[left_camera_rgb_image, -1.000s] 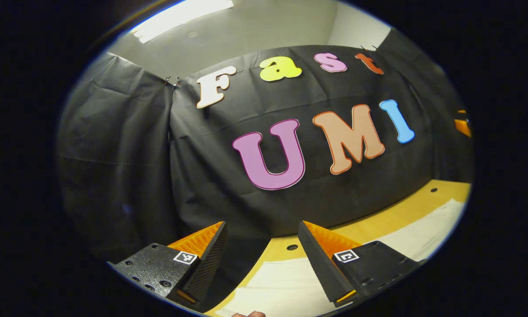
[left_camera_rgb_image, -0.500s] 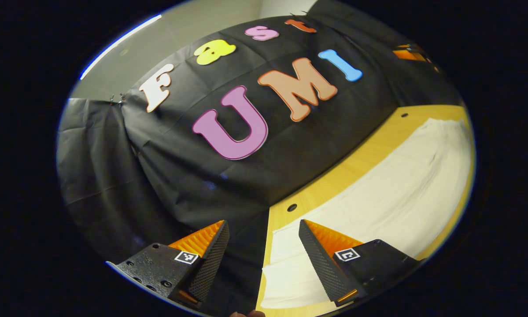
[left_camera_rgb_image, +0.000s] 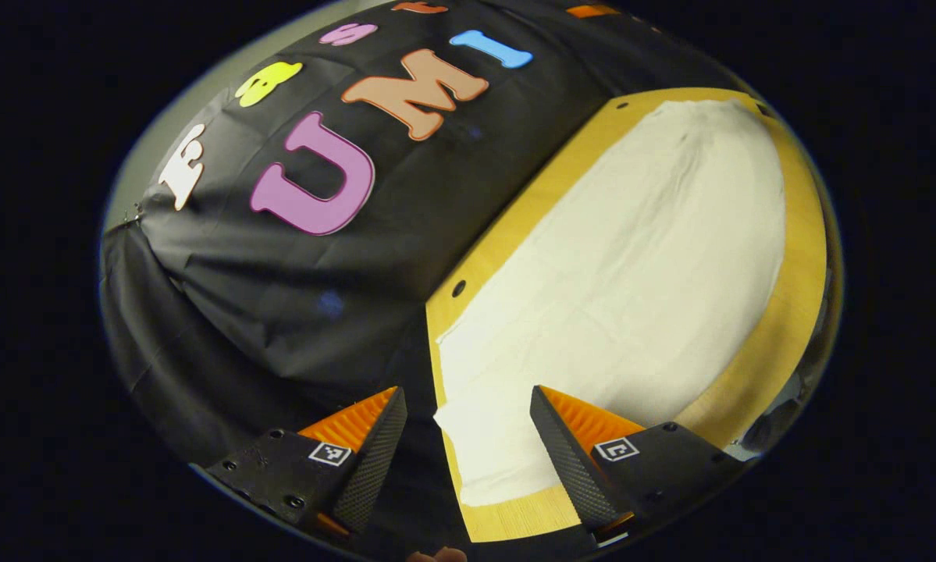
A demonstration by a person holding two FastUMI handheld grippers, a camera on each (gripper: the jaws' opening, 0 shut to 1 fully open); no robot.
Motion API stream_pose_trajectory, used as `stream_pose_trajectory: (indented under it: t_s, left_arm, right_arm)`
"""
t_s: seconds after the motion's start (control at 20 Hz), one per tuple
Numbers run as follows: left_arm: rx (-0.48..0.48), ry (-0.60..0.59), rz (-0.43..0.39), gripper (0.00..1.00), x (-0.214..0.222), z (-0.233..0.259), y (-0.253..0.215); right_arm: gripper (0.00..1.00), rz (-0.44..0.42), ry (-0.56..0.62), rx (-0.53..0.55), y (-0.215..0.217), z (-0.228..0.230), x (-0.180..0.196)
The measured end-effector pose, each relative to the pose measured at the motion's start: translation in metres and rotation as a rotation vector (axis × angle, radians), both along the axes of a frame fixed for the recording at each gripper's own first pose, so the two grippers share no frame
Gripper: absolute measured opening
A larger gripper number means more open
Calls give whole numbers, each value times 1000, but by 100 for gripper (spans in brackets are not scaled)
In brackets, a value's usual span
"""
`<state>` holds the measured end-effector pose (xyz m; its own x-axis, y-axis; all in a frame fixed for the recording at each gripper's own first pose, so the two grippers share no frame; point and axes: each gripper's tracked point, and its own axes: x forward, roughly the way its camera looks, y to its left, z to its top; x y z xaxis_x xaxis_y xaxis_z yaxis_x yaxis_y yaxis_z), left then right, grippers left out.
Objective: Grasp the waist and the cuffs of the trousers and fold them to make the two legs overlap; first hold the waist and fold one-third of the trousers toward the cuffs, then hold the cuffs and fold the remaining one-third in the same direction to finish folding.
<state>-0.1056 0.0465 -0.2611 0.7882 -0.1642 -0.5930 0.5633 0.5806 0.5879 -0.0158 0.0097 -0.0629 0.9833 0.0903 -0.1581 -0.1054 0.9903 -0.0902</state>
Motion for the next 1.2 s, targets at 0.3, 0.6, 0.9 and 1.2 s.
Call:
stream_pose_trajectory:
  t_s: [0.3,0.6,0.9,1.2]
  left_arm:
    - [160,138,-98,97,-33,-49,28]
    - [267,271,-191,98,-56,-86,44]
    - [322,317,-291,97,-60,-98,38]
    - [371,301,-372,90,-41,-108,31]
  right_arm:
    - [97,-8,24,-13,-7,-11,-4]
    - [97,6,31,-41,-5,-16,-7]
    - [97,1,39,-58,-8,-19,-8]
    - [97,-22,40,-78,-14,-22,-11]
